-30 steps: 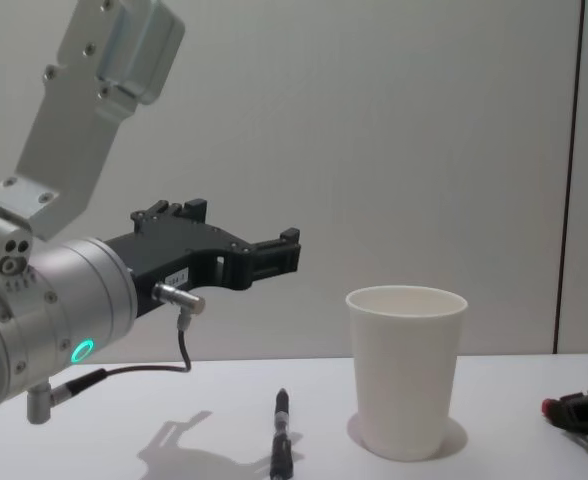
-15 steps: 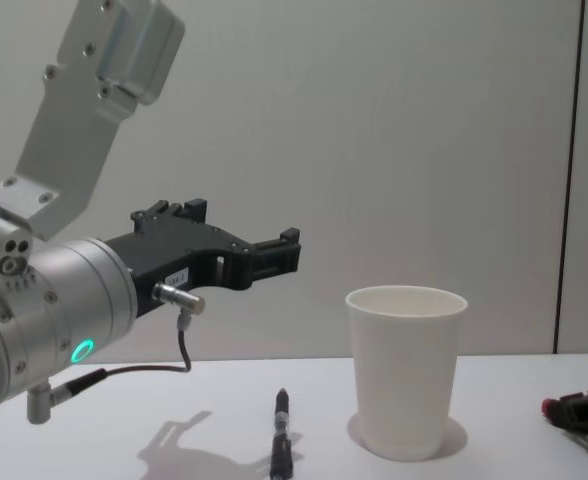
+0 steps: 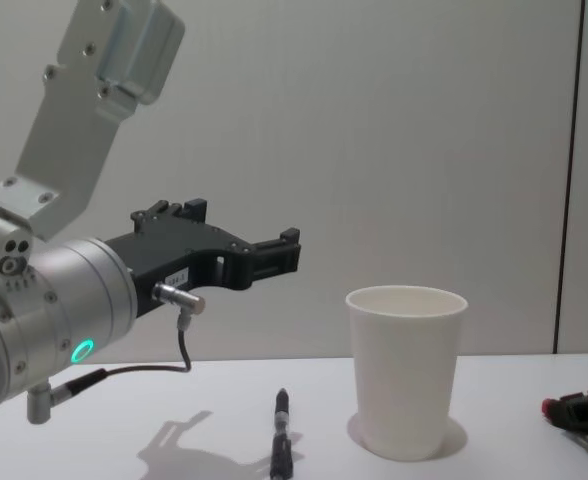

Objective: Place the pen into the pen holder.

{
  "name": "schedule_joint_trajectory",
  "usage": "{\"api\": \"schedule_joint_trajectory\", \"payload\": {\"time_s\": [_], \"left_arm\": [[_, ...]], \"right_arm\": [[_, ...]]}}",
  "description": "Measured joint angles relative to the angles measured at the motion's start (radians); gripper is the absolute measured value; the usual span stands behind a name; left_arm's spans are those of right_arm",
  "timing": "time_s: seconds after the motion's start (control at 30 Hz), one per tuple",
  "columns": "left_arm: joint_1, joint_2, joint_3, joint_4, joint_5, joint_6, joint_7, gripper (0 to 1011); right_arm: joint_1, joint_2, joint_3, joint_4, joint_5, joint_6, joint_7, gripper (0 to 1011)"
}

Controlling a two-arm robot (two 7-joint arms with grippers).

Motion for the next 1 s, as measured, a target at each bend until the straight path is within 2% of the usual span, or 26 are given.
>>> {"api": "schedule_joint_trajectory", "payload": {"time_s": [0.8, 1.0], "left_arm": [[0.0, 0.0, 0.0, 0.0, 0.0, 0.0, 0.0, 1001], [0.0, 0.0, 0.0, 0.0, 0.0, 0.0, 0.0, 1001]], "right_arm": [[0.001, 0.0, -0.001, 0.0, 0.0, 0.0, 0.0, 170], [0.012, -0.01, -0.008, 0.008, -0.004, -0.008, -0.011, 171]]}}
